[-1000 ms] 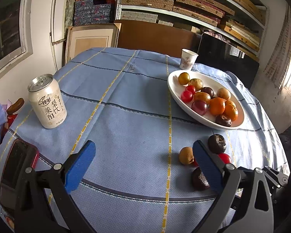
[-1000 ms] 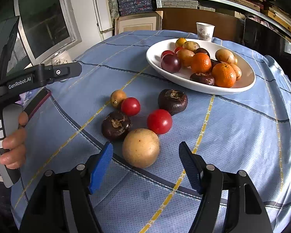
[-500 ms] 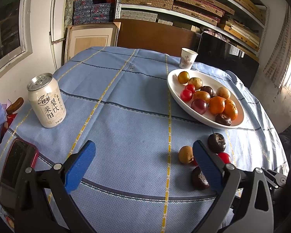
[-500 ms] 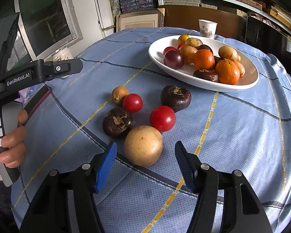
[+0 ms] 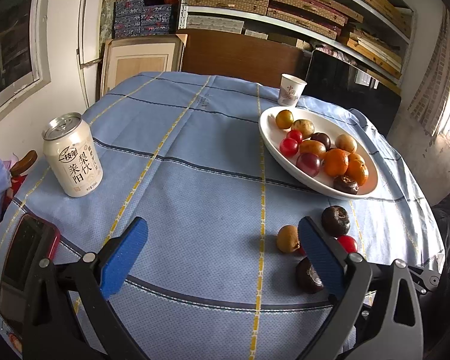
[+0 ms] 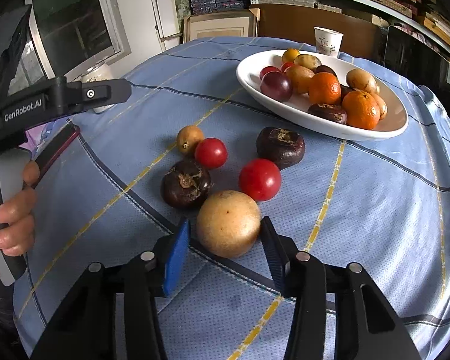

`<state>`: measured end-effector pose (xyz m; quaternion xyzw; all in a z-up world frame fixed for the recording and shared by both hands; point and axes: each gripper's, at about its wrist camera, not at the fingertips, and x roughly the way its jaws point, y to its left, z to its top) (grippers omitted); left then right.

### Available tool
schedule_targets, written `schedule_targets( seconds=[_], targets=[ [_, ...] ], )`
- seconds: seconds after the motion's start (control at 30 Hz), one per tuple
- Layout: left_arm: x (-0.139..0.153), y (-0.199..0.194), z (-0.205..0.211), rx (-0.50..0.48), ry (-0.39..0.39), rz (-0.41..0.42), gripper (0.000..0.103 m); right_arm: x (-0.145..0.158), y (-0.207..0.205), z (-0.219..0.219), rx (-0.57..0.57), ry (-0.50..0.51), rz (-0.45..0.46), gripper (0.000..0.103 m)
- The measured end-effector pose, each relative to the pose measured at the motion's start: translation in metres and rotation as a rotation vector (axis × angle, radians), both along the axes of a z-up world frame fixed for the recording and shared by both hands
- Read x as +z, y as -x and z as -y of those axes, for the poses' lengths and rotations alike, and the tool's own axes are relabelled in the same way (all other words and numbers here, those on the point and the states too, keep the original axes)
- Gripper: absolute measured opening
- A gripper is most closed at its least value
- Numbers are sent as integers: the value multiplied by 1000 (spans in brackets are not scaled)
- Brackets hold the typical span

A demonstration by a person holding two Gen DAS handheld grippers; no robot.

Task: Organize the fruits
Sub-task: 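Move the right tool to another tan round fruit and grasp it, then grasp a dark brown round fruit with the left tool while the right holds the tan fruit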

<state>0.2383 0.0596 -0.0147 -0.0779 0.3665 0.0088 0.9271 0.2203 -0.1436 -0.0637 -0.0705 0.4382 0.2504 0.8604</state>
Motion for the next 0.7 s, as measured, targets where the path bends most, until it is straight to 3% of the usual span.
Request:
schedule_targets(
  seconds=[0.1,0.4,0.7],
  targets=[
    [0,0,-1,-1,-3,-2,98,0,-1,1,-8,-4,-1,43],
    [-1,0,2,-54,4,-19,98,17,-1,22,-40,-89,18,42],
    [-8,25,61,-358,-98,-13,98,35,-16,85,-269,-235,34,42]
  ],
)
